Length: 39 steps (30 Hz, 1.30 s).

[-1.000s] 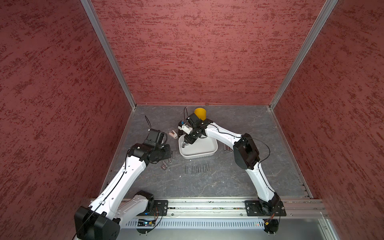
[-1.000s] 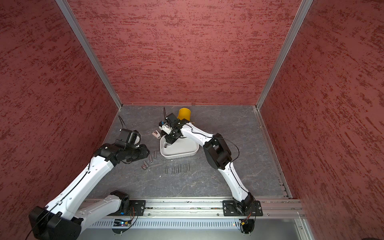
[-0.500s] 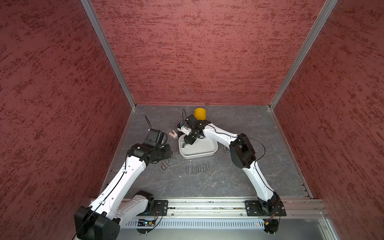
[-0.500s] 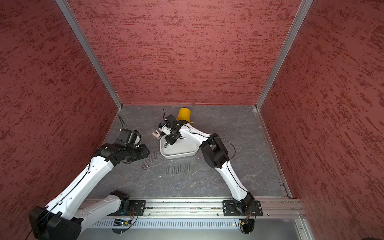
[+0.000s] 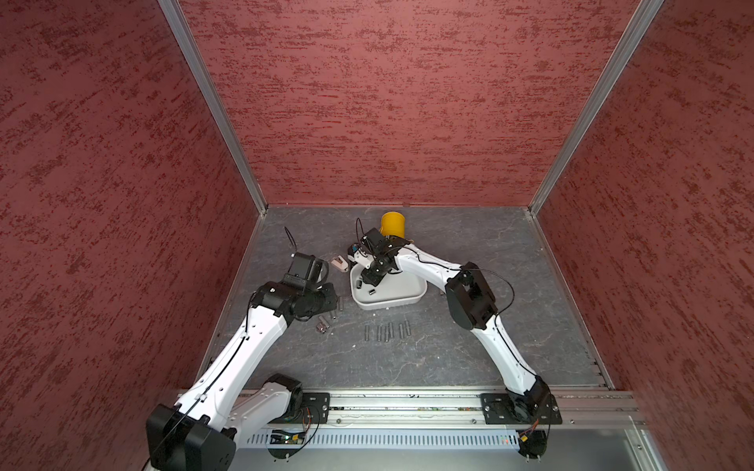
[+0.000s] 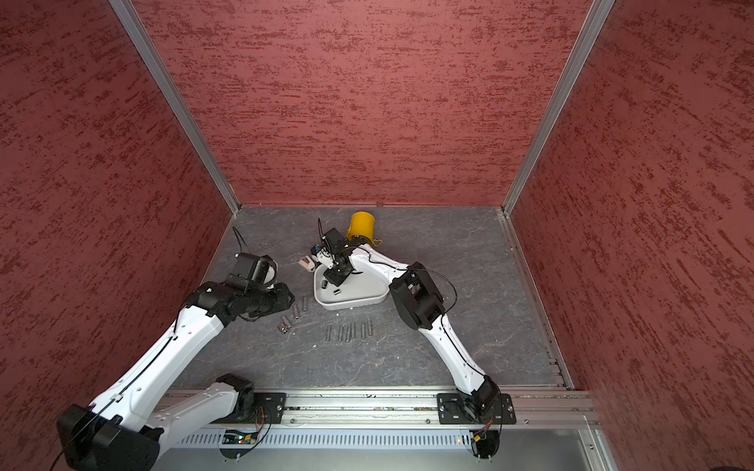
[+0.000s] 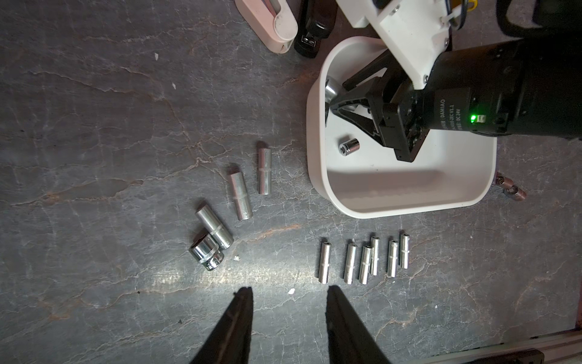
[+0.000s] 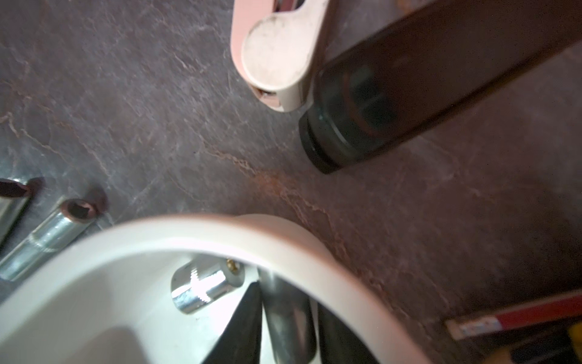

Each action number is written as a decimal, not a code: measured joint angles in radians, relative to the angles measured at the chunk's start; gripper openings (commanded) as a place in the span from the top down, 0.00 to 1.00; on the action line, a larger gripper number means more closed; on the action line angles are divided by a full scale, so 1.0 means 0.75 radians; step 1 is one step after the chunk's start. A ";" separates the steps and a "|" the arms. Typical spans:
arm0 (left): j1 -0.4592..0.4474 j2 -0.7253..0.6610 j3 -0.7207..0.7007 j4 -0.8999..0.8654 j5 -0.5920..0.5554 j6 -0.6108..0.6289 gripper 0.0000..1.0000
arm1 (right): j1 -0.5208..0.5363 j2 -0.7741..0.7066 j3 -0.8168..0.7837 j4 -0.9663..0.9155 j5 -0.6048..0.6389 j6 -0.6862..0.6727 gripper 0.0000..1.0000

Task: Take out the socket from the storage box
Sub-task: Pick up the socket head from the storage box, then place the socket head at the center of the board.

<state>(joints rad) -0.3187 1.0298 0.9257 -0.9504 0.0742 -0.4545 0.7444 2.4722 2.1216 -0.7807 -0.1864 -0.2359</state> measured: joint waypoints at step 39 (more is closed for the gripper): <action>-0.090 0.166 0.000 0.100 0.097 0.014 0.58 | -0.662 -1.398 -1.382 0.014 0.261 0.720 0.87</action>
<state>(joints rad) -0.3862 1.1542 0.9257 -0.8757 0.1471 -0.4438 0.2478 1.4235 1.0847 -0.7700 0.0097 0.3042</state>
